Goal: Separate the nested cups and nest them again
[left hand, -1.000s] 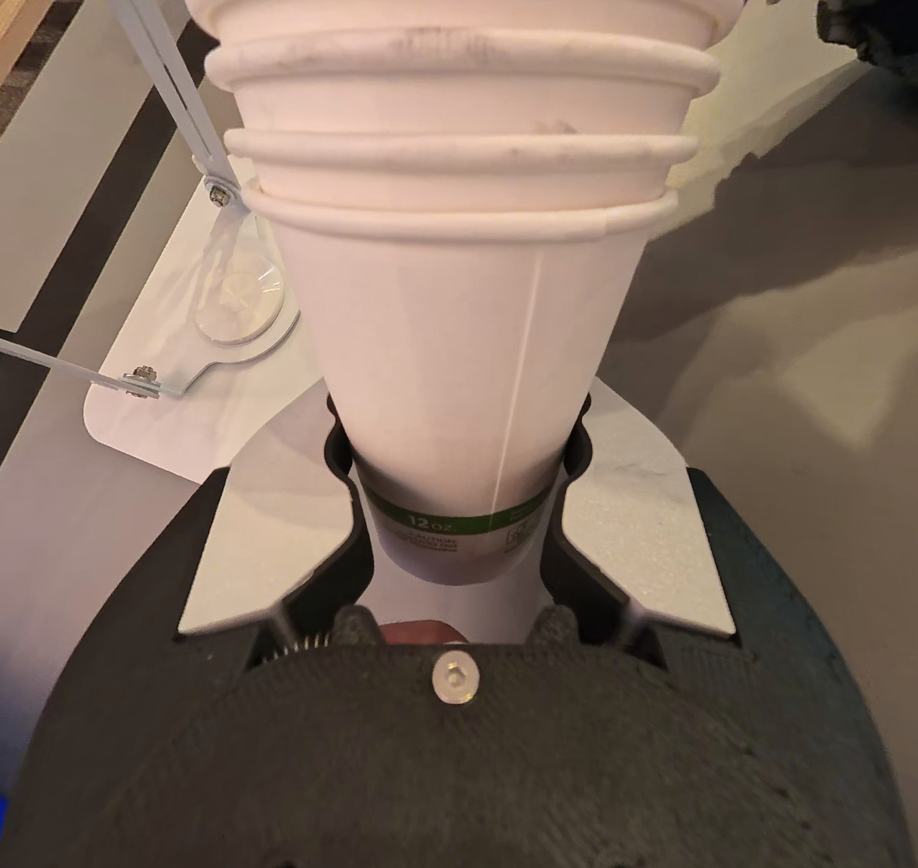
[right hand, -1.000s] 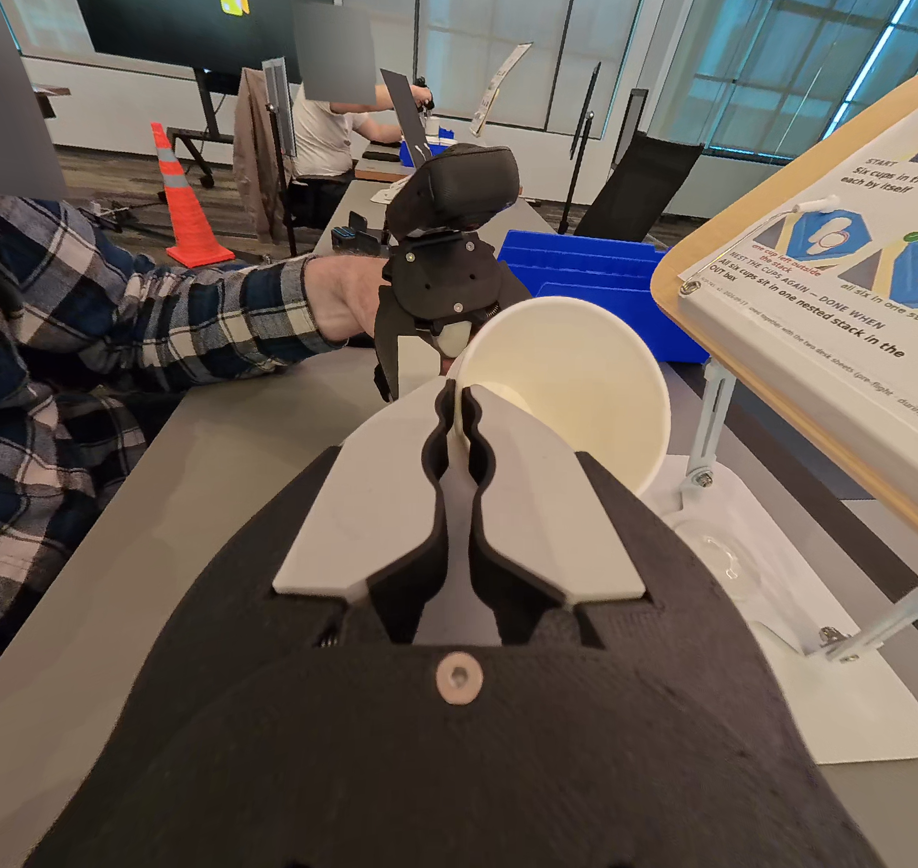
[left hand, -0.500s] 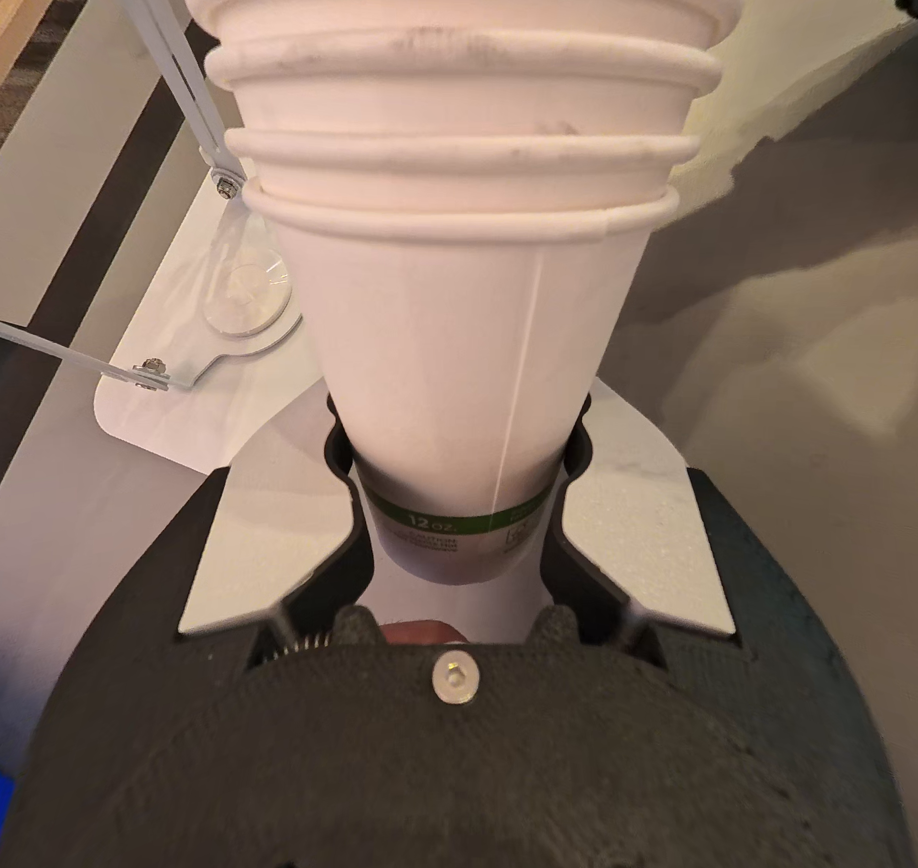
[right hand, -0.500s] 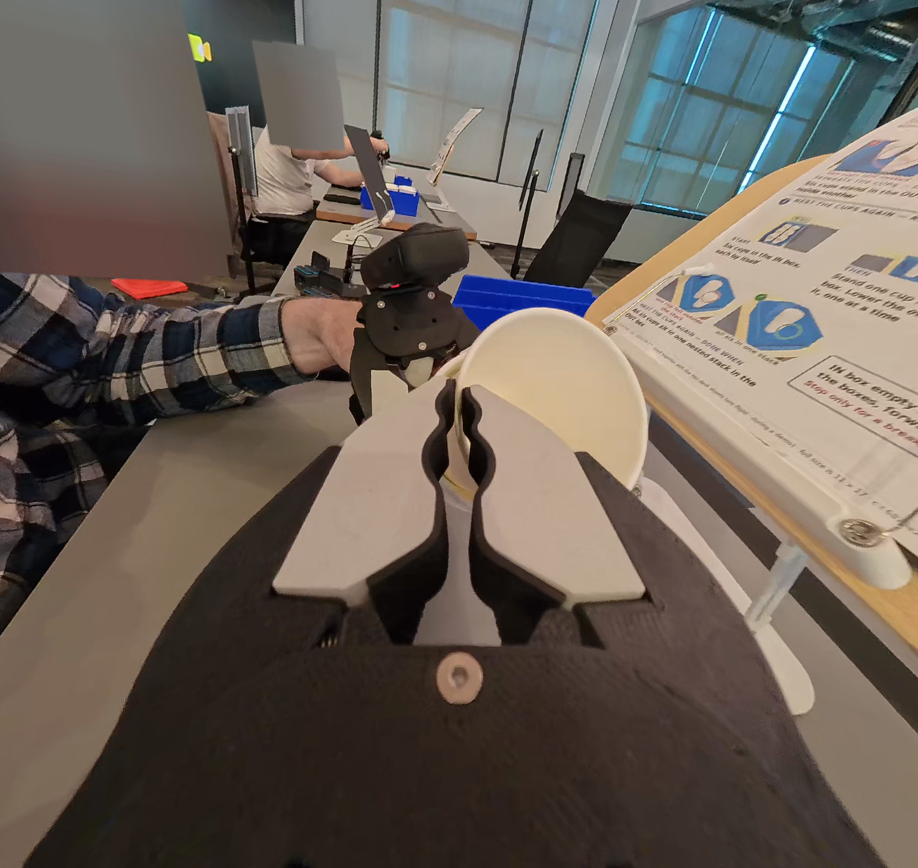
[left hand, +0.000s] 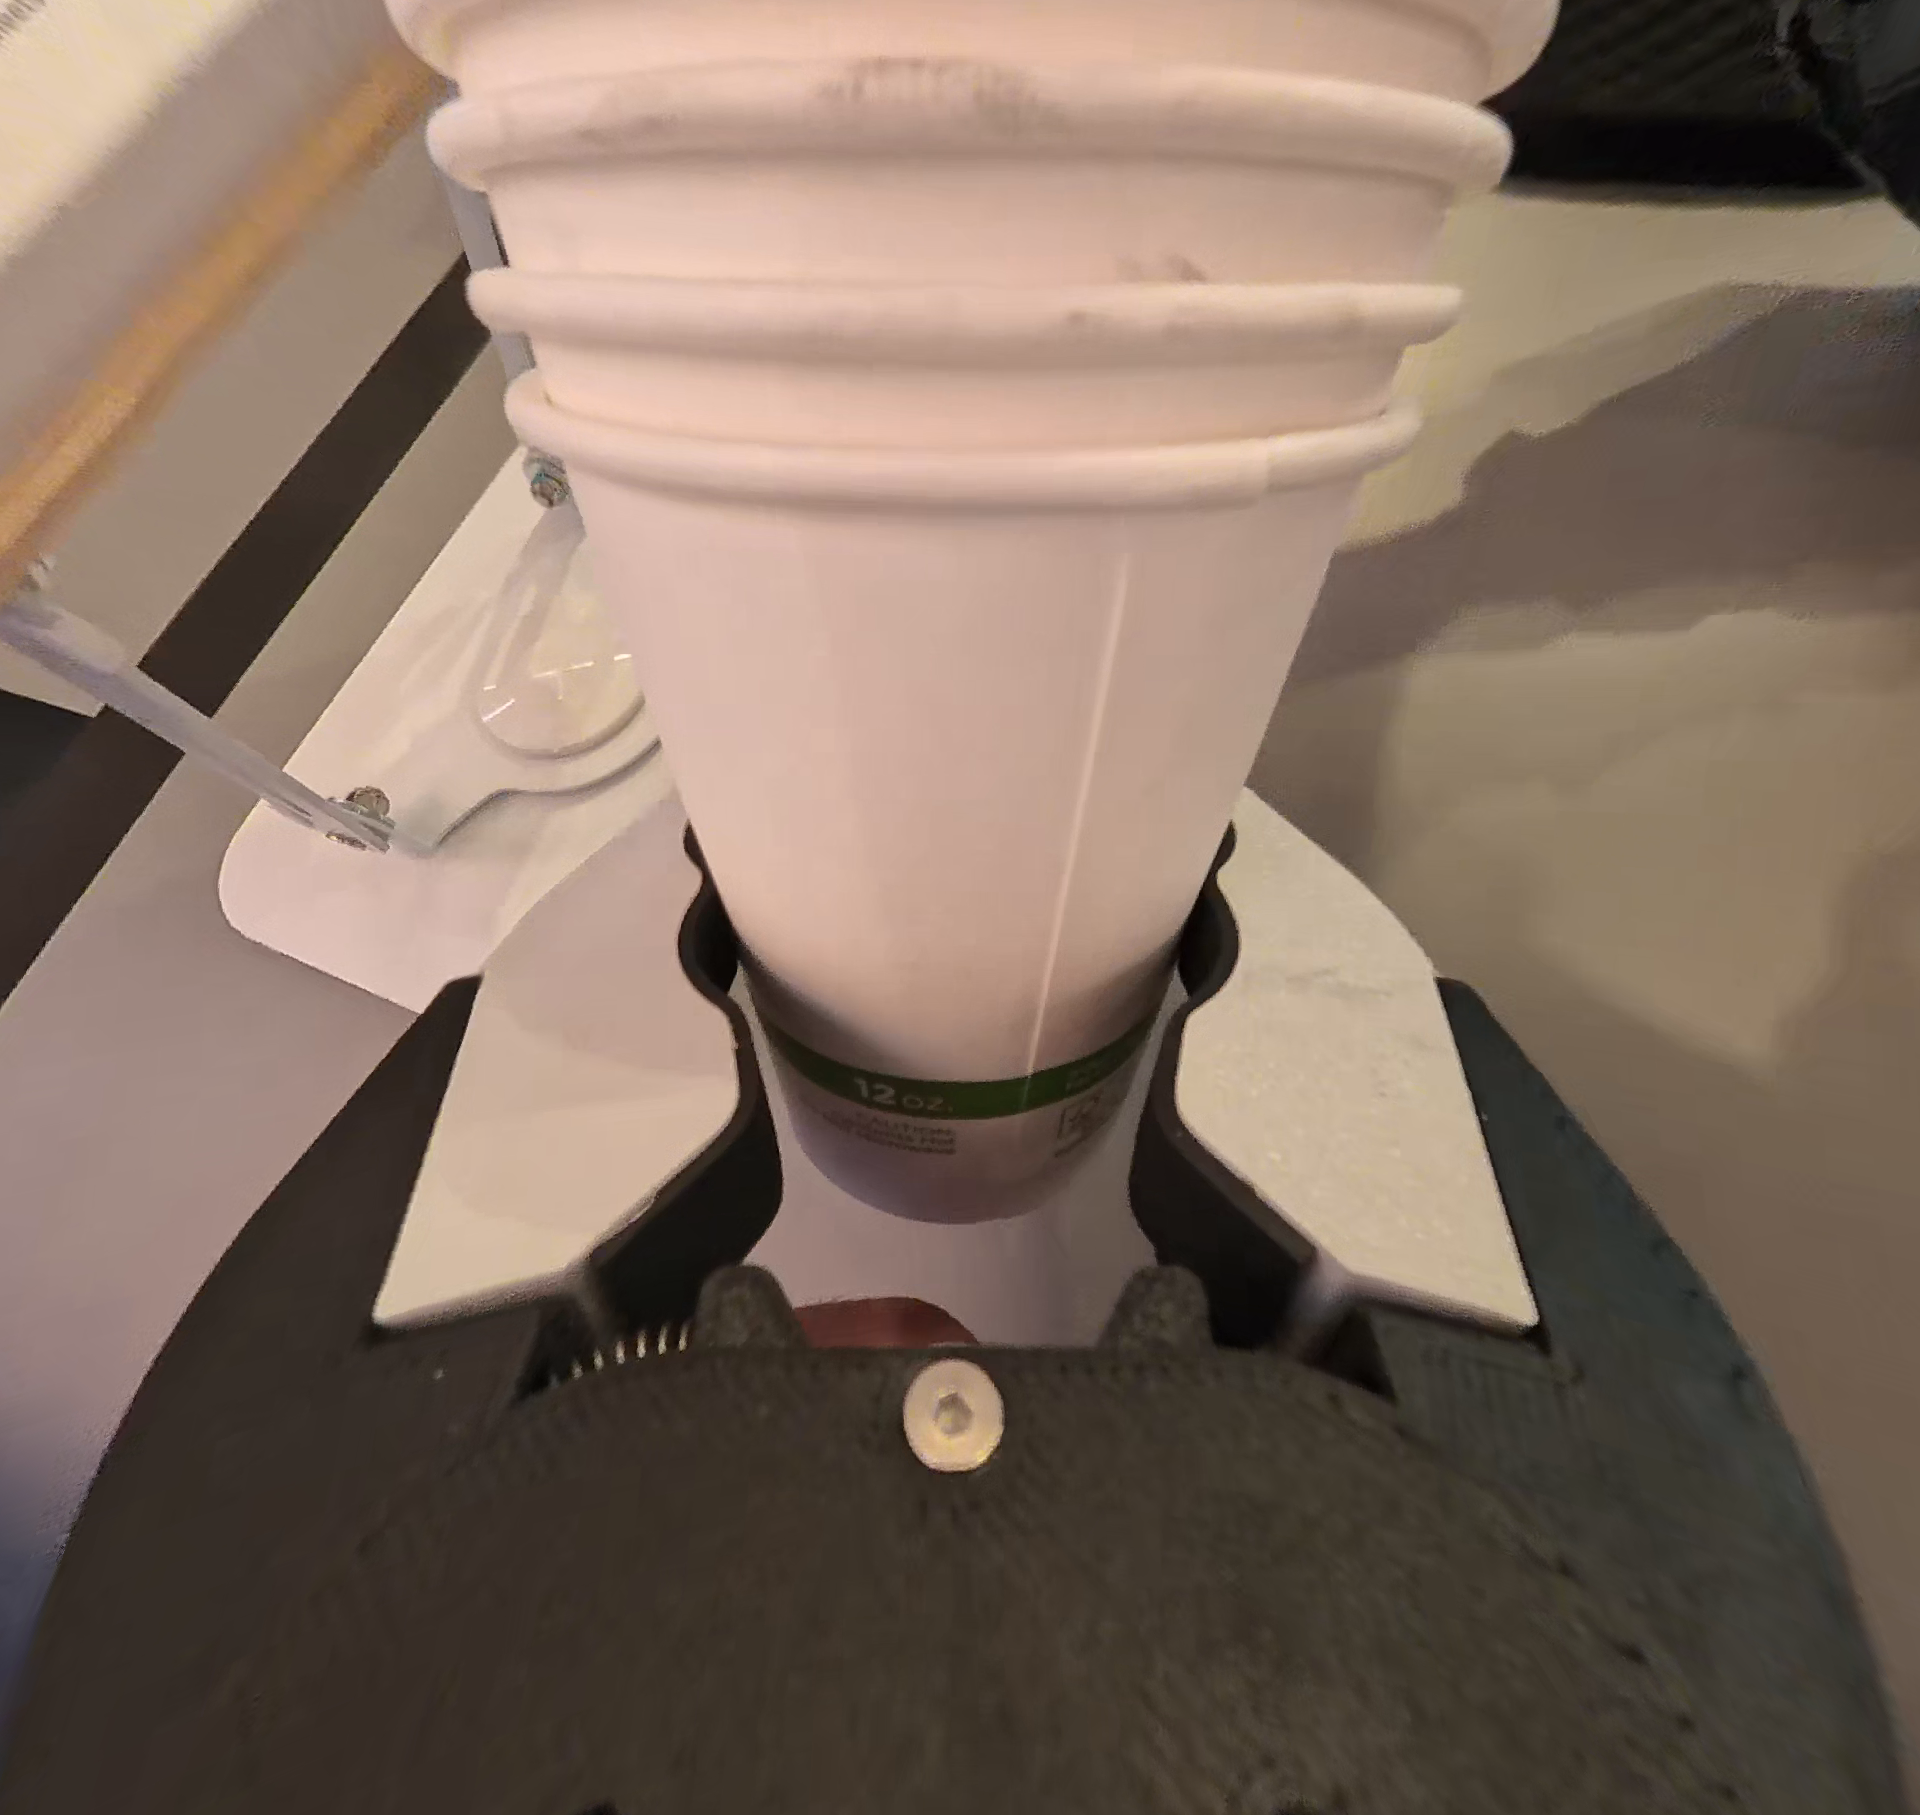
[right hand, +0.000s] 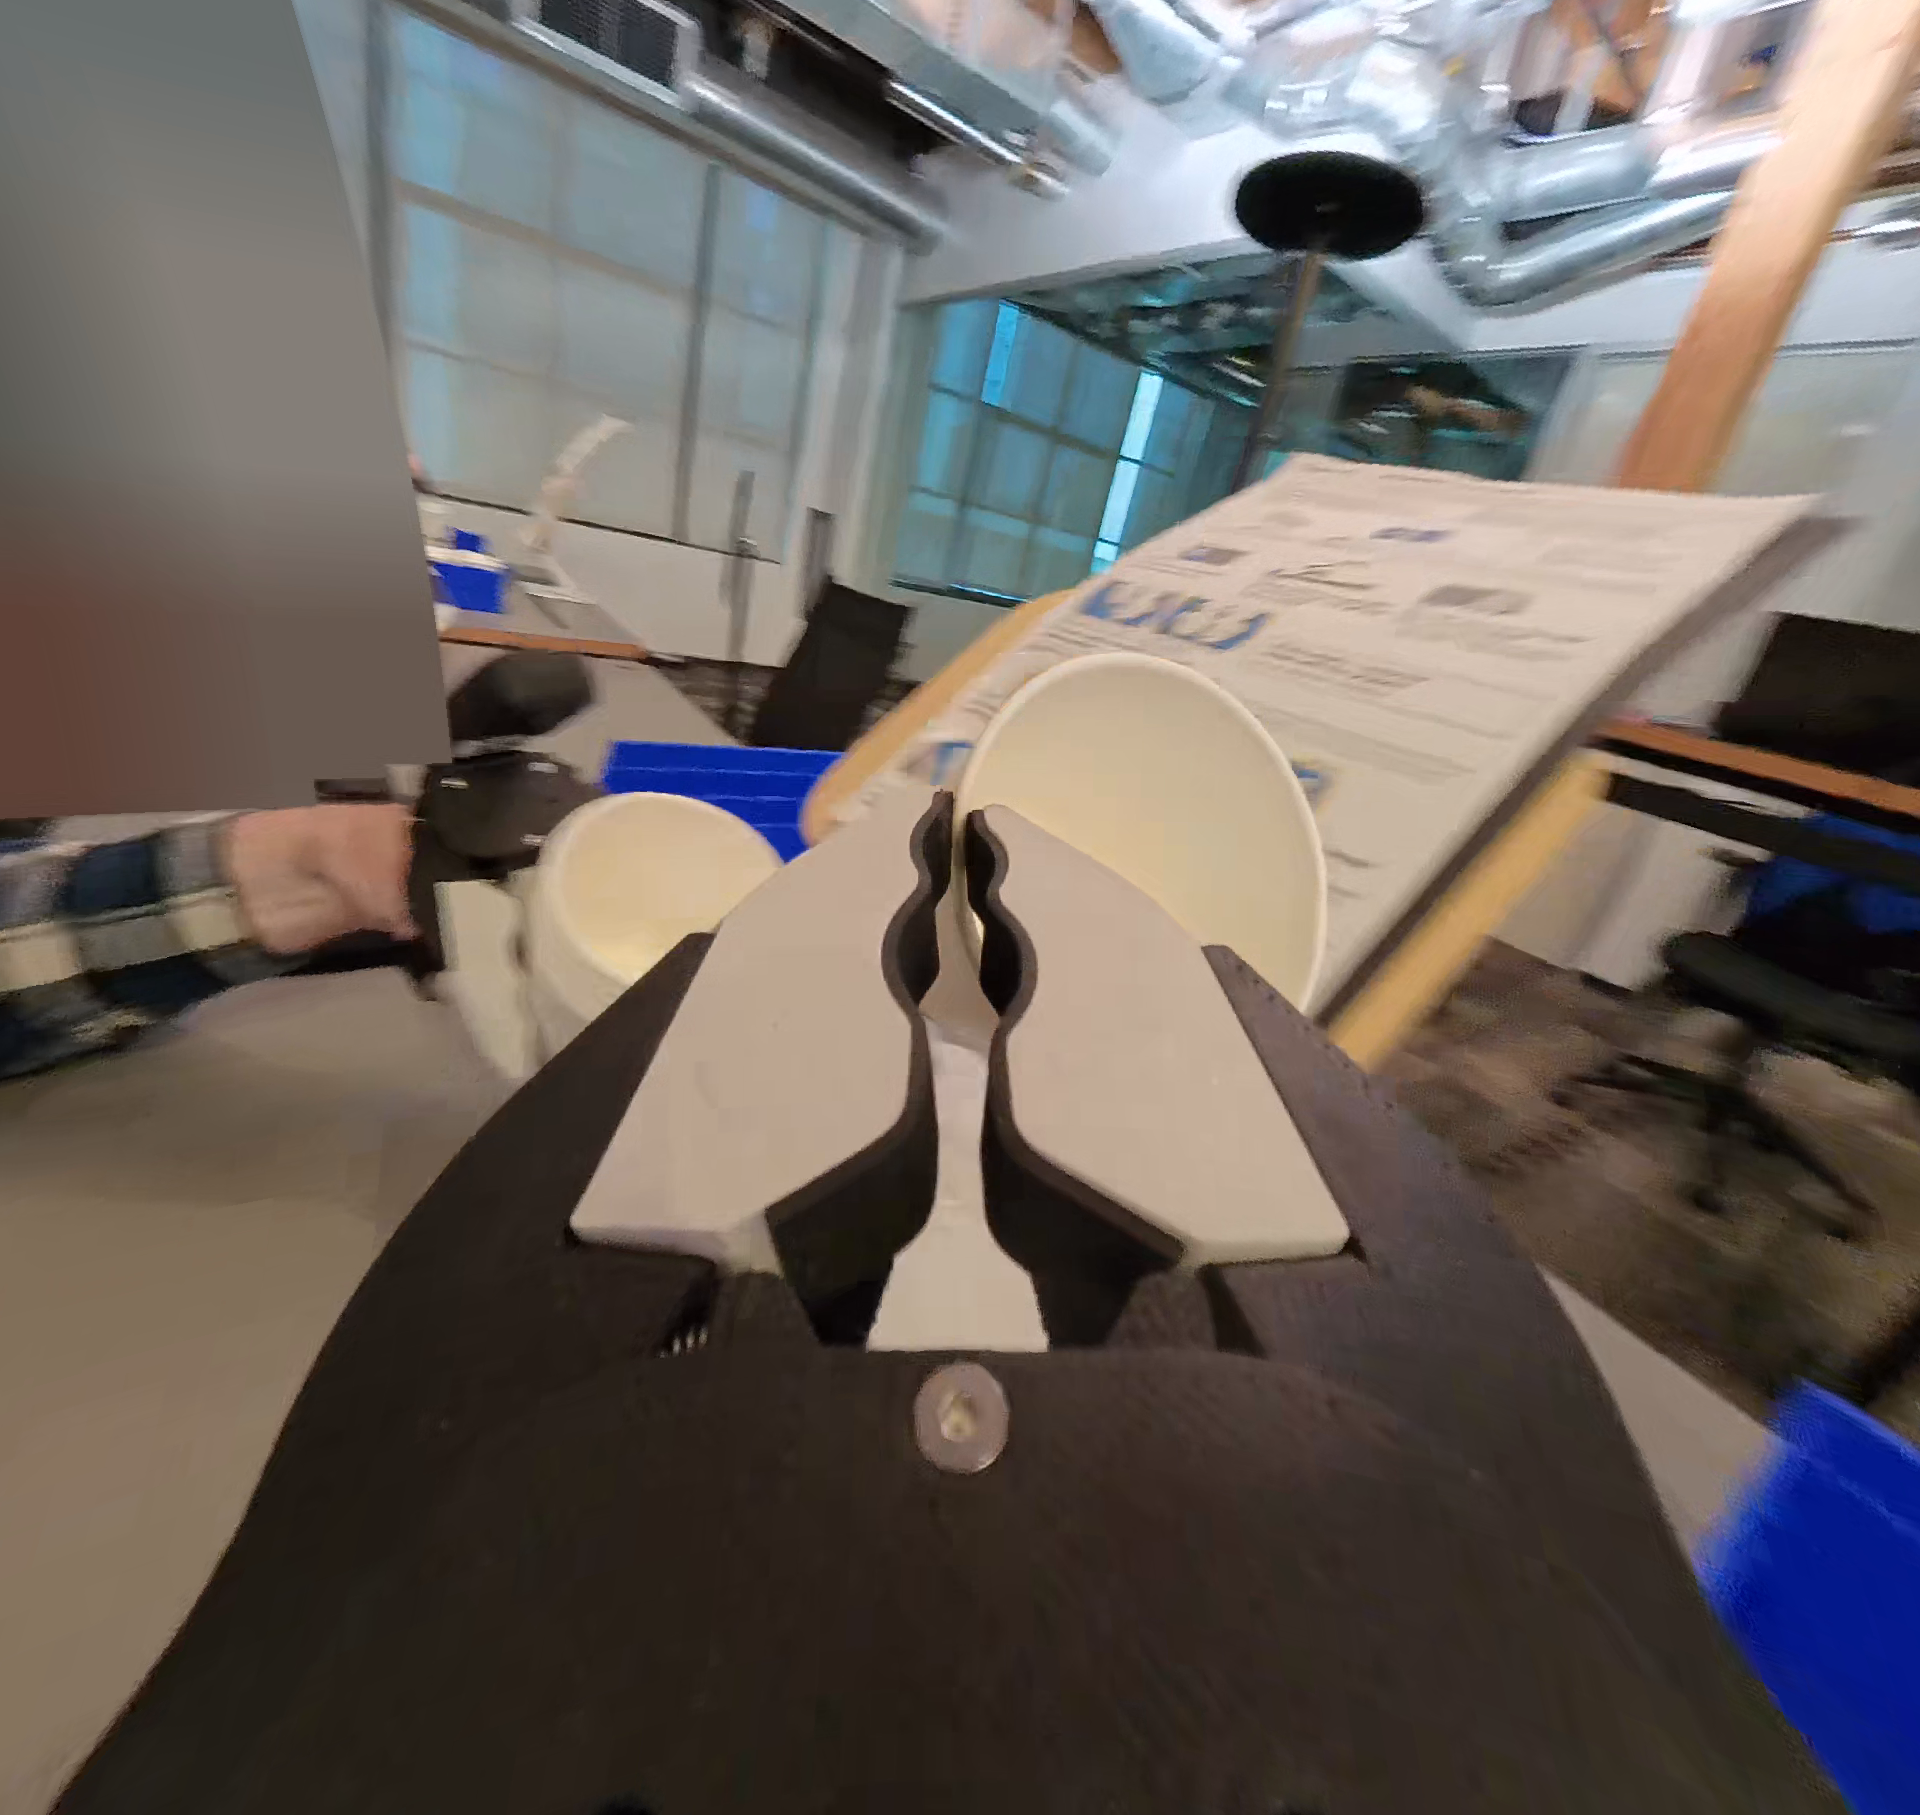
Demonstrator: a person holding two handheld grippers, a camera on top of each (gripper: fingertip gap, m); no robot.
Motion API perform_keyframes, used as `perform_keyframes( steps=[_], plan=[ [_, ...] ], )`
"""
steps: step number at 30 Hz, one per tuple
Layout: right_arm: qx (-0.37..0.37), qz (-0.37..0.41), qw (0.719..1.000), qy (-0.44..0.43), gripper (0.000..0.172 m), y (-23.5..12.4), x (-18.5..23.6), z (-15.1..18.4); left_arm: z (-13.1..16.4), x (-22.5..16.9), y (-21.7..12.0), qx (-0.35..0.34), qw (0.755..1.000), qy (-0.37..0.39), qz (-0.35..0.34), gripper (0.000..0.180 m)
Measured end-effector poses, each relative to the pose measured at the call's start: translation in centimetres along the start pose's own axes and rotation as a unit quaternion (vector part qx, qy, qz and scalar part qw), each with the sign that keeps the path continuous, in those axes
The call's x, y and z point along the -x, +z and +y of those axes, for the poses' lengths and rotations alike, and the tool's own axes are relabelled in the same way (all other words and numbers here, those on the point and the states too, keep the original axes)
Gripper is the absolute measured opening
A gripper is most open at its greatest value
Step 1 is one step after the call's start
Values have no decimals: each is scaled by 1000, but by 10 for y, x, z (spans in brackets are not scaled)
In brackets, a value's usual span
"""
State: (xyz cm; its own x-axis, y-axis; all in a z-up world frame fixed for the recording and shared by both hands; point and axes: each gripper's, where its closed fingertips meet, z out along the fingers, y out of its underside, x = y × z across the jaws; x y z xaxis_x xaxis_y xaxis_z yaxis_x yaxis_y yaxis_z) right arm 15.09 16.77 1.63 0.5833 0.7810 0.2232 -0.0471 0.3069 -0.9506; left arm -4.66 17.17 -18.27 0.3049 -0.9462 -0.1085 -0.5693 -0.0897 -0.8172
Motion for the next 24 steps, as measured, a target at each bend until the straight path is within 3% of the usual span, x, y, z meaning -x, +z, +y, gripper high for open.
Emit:
perform_keyframes(
  steps=[1,4,6,11,16,24],
  plan=[
    [16,33,999,-18,3,-6,-19,-5,-1,0,0,-4,1000,-3,2,86],
    [75,119,989,-50,3,-19,-80,-10,-2,-1,0,-4,1000,-3,2,85],
    [143,169,972,-79,3,-24,-125,4,-3,-3,1,-7,1000,-5,6,86],
    [356,205,904,-114,3,-26,-211,100,-6,-5,0,-13,1000,-6,11,85],
    [471,182,857,-105,3,-27,-241,185,-4,0,-2,-16,1000,-15,7,85],
    [542,156,822,-85,3,-30,-253,237,-2,1,-1,-14,1000,-20,10,85]
  ],
)
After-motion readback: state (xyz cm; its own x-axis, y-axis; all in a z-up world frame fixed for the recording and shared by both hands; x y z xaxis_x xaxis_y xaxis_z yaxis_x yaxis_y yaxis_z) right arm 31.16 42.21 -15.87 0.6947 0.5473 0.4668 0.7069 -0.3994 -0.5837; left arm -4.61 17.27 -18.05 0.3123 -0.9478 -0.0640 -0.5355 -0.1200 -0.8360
